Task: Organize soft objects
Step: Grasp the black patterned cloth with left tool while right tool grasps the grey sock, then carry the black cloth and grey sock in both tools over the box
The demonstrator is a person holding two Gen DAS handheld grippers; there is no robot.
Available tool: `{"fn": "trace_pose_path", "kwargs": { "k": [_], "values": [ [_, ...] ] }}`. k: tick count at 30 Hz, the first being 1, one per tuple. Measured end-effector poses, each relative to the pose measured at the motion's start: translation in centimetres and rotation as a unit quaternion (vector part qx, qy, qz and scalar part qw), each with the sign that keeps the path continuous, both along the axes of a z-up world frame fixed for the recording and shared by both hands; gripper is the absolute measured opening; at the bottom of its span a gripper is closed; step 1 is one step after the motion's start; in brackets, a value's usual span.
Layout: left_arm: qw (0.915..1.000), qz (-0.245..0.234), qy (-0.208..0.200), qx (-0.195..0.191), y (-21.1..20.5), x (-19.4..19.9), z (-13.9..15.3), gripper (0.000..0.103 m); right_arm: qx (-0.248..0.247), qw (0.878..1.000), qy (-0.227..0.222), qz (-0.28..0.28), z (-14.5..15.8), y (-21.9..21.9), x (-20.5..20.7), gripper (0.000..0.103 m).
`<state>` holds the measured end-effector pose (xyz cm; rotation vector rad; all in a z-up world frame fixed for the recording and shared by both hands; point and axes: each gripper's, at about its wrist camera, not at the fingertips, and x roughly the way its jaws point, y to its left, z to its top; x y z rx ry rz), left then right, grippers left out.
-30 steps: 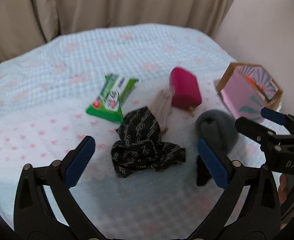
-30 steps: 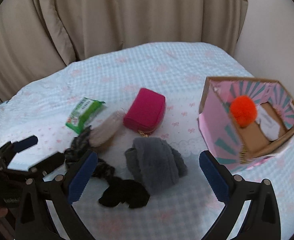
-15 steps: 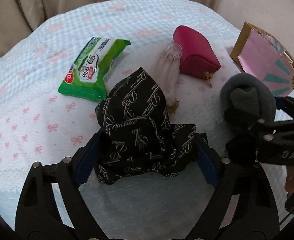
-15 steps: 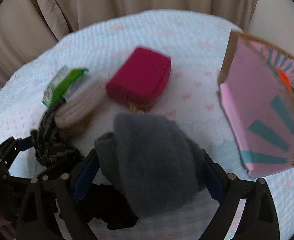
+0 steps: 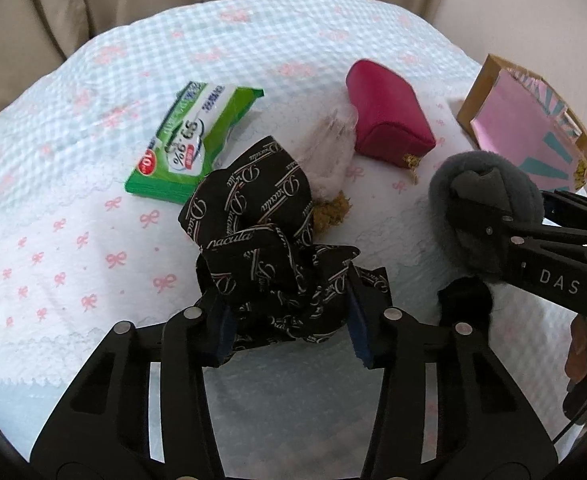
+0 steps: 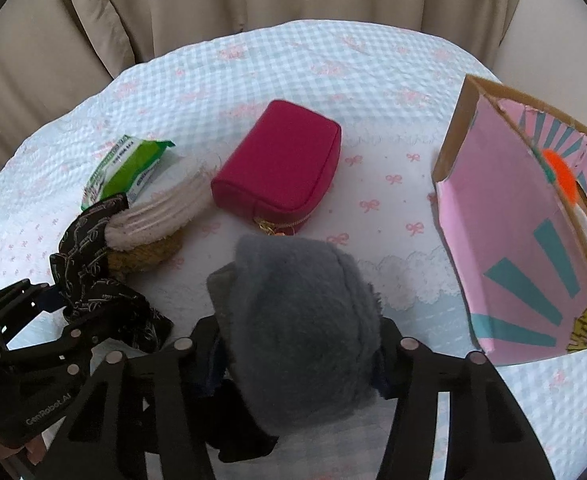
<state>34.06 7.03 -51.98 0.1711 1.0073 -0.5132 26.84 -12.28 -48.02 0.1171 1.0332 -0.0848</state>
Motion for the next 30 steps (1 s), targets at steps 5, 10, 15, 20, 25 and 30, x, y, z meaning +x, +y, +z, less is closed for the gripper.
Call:
{"fn": "trace_pose_path", "kwargs": {
  "k": [5, 10, 15, 20, 25, 30],
  "values": [
    [1.0000, 0.003, -0.003, -0.005, 0.5, -0.9, 2.5, 0.042, 0.001, 1.000, -0.009, -0.010, 2.6, -0.1, -0.8, 0.050],
    [0.9997, 0.015, -0.010, -0.016, 1.4, -2.1, 7.3, 0.042, 0.005, 1.000, -0.020, -0.017, 7.0, -0.2, -2.0, 0.050],
    [0.9988, 0.030, -0.028, -0.028, 2.5, -3.6, 14.0, 0.042, 0.006, 0.999, -0.041, -0.028, 12.8, -0.4, -3.8, 0.050],
    [0.9970, 0.049, -0.042, -0.043, 3.4, -5.5, 21.4, 0.042, 0.009, 0.997, -0.065, -0.037, 19.2, -1.1, -6.0, 0.050],
    [0.9938, 0.066, -0.071, -0.055, 2.8, -7.9, 28.4, 0.042, 0.011, 0.994, -0.098, -0.038, 25.7, -2.9, -8.5, 0.050],
    [0.9897, 0.084, -0.098, -0.063, 0.4, -10.2, 33.6, 0.042, 0.014, 0.991, -0.126, -0.031, 30.2, -5.9, -10.5, 0.050]
  ]
}}
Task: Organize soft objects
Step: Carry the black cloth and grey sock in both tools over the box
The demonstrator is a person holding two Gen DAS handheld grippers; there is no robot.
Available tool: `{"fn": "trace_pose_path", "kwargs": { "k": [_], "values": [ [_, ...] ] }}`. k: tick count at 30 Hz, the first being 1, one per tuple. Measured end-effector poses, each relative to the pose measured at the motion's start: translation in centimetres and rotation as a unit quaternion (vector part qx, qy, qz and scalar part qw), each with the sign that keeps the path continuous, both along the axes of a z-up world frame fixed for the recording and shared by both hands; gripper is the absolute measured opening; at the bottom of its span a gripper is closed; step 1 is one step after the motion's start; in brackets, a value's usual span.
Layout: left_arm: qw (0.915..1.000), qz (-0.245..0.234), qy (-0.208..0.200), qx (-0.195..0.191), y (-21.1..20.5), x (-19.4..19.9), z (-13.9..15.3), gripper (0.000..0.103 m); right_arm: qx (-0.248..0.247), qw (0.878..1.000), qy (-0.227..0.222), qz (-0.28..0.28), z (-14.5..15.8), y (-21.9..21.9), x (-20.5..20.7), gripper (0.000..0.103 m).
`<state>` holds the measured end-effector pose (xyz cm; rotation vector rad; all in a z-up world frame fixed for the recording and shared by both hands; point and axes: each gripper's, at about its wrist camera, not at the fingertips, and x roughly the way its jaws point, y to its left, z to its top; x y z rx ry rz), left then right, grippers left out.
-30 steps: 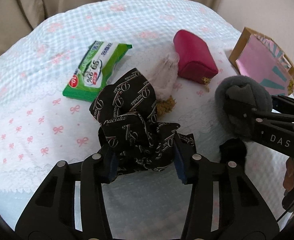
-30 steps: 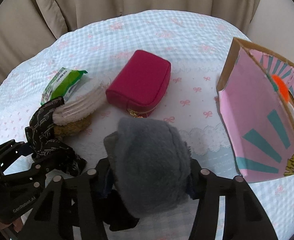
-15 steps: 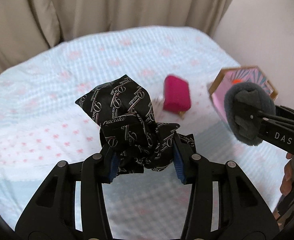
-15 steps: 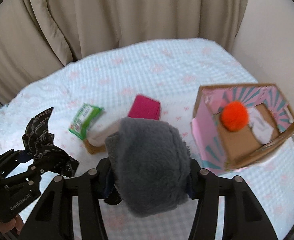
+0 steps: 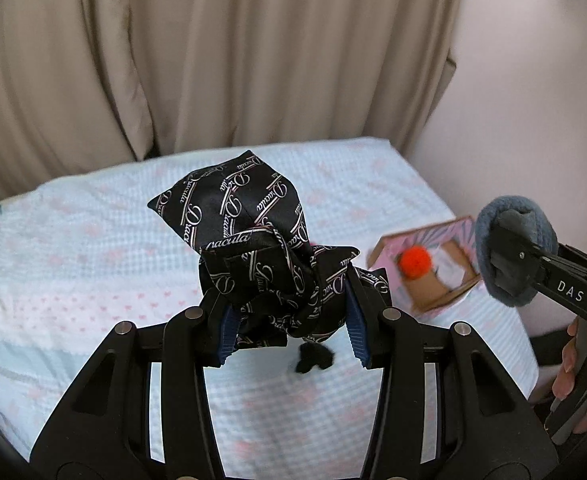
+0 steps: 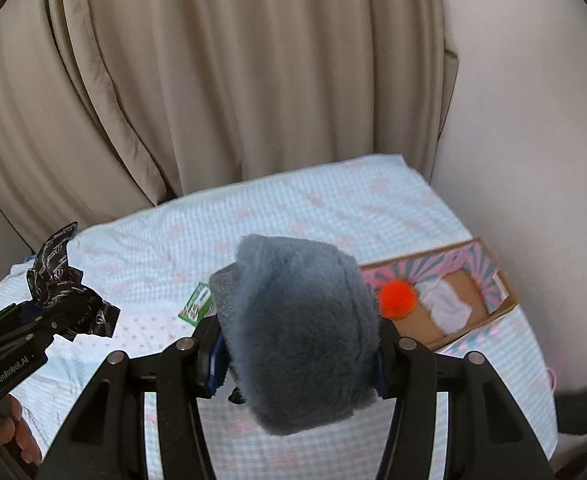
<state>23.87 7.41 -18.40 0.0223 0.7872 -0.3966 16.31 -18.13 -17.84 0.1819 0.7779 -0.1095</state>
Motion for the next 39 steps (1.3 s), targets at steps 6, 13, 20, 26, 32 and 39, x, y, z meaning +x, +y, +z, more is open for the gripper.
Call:
{"fn": "trace_pose_path", "kwargs": {
  "k": [6, 13, 20, 26, 32, 39],
  "values": [
    [0.9993, 0.031, -0.017, -0.006, -5.1, -2.9, 3.5, 0.042, 0.005, 0.999, -0.017, 0.026, 3.2, -5.6, -1.5, 0.050],
    [0.9987, 0.045, -0.011, -0.018, -14.5, -3.5, 3.0, 0.042, 0.009, 0.998, -0.011, 0.053, 3.7, -14.1, -0.9, 0.050],
    [0.9993, 0.019, 0.028, -0.014, -24.0, -1.8, 0.6, 0.042, 0.005, 0.998, 0.023, 0.054, 1.9, -20.9, 0.3, 0.050],
    [0.9972, -0.013, 0.074, 0.004, -28.9, 0.6, -3.6, 0.042, 0.014, 0.998, 0.055, 0.035, -0.9, -24.8, 2.5, 0.050],
    [0.9900, -0.034, 0.135, 0.022, -32.4, 3.4, -9.3, 0.042, 0.030, 0.993, 0.108, 0.019, -5.2, -27.9, 5.9, 0.050],
    [0.9732, -0.044, 0.222, 0.043, -35.1, 6.5, -16.7, 0.042, 0.064, 0.980, 0.187, 0.017, -11.7, -30.0, 10.9, 0.051]
  ]
}}
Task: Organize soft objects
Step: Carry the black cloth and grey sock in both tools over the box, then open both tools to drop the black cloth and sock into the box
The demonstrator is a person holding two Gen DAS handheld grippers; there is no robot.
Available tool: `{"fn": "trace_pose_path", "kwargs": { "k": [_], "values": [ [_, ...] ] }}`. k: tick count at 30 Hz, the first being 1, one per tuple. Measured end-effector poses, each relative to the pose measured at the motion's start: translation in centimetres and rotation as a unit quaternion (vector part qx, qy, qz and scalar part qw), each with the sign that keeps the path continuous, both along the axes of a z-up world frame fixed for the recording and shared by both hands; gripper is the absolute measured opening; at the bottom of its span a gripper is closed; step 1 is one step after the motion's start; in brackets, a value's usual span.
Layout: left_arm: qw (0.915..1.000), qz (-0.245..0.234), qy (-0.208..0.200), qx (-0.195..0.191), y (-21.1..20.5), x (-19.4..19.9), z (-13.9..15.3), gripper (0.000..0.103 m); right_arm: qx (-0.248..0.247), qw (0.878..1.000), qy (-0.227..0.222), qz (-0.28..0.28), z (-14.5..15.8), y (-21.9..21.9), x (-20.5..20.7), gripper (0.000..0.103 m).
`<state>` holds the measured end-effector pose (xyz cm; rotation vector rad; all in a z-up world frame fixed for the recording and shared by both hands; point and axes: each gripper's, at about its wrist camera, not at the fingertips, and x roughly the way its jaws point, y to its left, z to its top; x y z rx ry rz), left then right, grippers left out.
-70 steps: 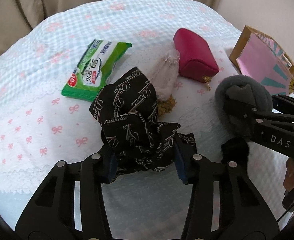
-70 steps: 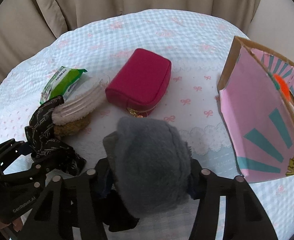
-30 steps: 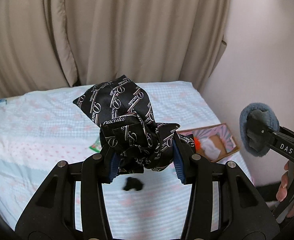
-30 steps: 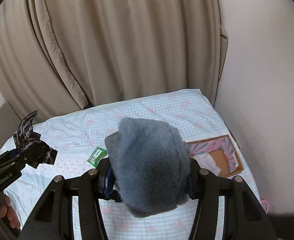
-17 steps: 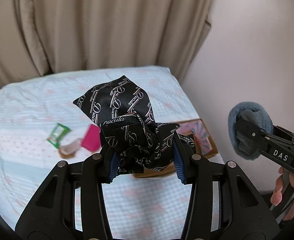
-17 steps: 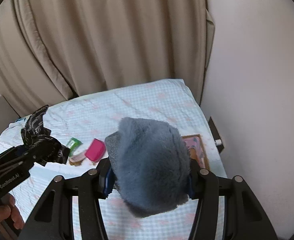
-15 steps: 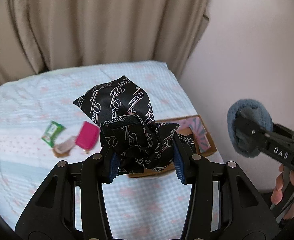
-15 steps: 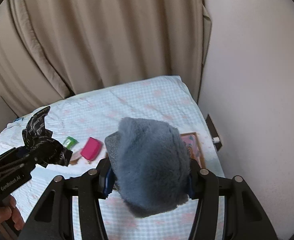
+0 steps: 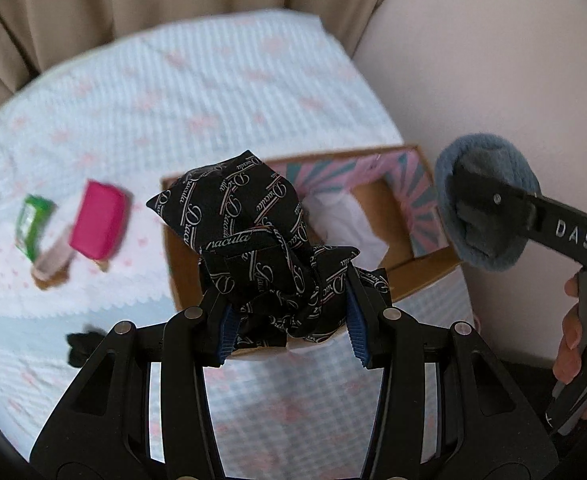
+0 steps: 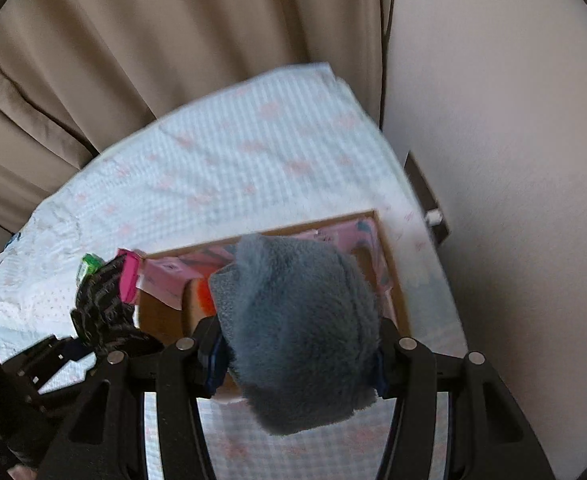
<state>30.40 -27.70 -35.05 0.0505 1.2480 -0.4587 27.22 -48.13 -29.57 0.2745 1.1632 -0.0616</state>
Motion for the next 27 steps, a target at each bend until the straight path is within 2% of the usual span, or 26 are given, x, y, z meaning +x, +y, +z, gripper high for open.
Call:
{"fn": "trace_pose_path", "kwargs": {
  "k": [5, 9, 12, 15, 17, 18, 19, 20, 21, 23, 24, 27],
  "values": [
    [0.9985, 0.006, 0.054, 0.011, -0.8, 1.5, -4.4, 0.042, 0.017, 0.999, 0.047, 0.003, -3.9, -0.4, 2.2, 0.051],
    [0.9941, 0.012, 0.104, 0.028, -1.3, 2.4, -7.9, 0.042, 0.029, 0.996, 0.084, 0.004, -6.9, -0.4, 3.8, 0.052],
    [0.9911, 0.012, 0.129, 0.031, -1.7, 2.9, -9.6, 0.042, 0.030, 0.994, 0.108, 0.005, -8.9, -0.2, 5.0, 0.053],
    [0.9902, 0.006, 0.135, 0.035, -2.3, 3.1, -10.1, 0.042, 0.037, 0.992, 0.117, 0.004, -9.8, -0.4, 5.4, 0.053],
    [0.9907, 0.008, 0.133, 0.028, -2.4, 3.2, -9.6, 0.051, 0.046, 0.992, 0.121, -0.002, -10.0, -0.5, 5.8, 0.054],
    [0.9910, 0.012, 0.131, 0.025, -2.4, 3.4, -9.1, 0.070, 0.053, 0.991, 0.123, -0.003, -10.1, -0.5, 6.0, 0.057],
    [0.9913, 0.017, 0.127, 0.029, -2.4, 3.6, -8.6, 0.097, 0.059, 0.991, 0.123, -0.003, -10.1, -0.5, 6.2, 0.060],
    [0.9921, 0.020, 0.118, 0.038, -2.4, 3.7, -8.2, 0.102, 0.056, 0.992, 0.117, -0.005, -9.9, -0.5, 6.3, 0.070],
    [0.9937, 0.016, 0.102, 0.044, -2.3, 3.8, -7.8, 0.103, 0.049, 0.993, 0.106, -0.006, -9.7, -0.5, 6.3, 0.085],
    [0.9924, 0.007, 0.102, 0.068, -2.3, 3.9, -8.0, 0.103, 0.046, 0.995, 0.093, -0.008, -9.3, -0.6, 6.3, 0.102],
    [0.9919, 0.006, 0.101, 0.076, -2.1, 3.9, -8.0, 0.103, 0.047, 0.995, 0.091, -0.008, -9.2, -0.7, 6.2, 0.102],
    [0.9925, 0.014, 0.104, 0.062, -1.6, 3.7, -7.4, 0.103, 0.058, 0.995, 0.085, -0.013, -8.8, -1.0, 5.9, 0.102]
  ]
}}
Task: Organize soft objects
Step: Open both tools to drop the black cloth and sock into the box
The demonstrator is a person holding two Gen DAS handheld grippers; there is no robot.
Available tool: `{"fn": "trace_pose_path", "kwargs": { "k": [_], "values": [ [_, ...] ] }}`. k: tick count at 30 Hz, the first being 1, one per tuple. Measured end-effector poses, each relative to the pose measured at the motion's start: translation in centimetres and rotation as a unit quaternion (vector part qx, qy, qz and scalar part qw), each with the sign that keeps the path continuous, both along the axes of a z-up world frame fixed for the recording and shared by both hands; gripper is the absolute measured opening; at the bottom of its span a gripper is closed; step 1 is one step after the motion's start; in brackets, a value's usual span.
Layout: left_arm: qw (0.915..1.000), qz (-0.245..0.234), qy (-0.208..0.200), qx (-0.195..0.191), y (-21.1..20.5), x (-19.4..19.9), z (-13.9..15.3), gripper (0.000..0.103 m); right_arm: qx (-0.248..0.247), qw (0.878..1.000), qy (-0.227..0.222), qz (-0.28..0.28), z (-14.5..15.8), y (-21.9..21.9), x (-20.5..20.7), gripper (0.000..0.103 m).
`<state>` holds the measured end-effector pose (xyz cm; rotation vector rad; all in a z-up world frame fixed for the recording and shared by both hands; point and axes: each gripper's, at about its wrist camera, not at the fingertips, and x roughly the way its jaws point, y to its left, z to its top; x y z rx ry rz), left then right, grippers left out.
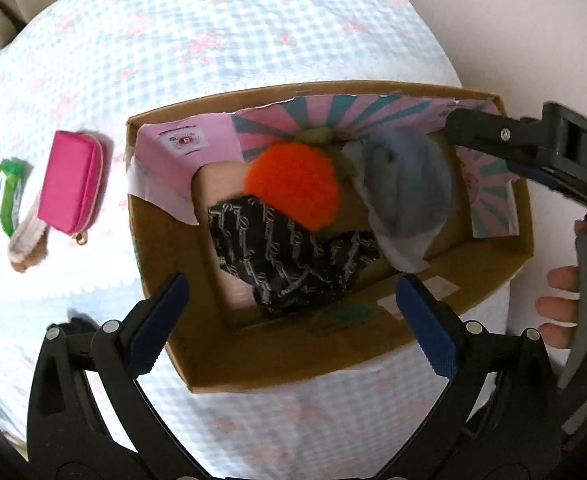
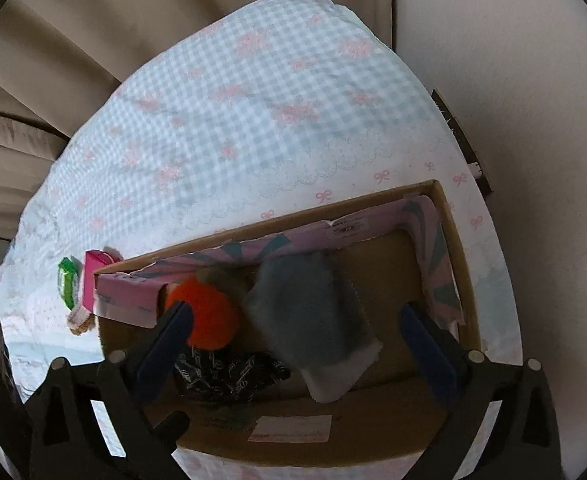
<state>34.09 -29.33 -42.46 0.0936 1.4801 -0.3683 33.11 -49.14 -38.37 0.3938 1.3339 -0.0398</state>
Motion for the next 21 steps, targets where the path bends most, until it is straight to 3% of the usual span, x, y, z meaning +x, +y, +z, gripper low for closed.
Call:
{"fn": "trace_pose_path", "kwargs": {
  "k": [8, 21],
  "values": [
    [0.9996, 0.014, -0.023, -0.009, 0.9, -1.3, 2.8, 0.103, 0.000, 1.000, -0.027, 0.001, 2.7, 0.2, -1.7, 0.102],
    [0.9908, 0.022, -0.127, -0.041, 3.3, -6.1, 13.1, 0.103, -0.026, 0.995, -0.095, 0.032, 12.3, 2.7, -6.6, 0.102]
  ]
}}
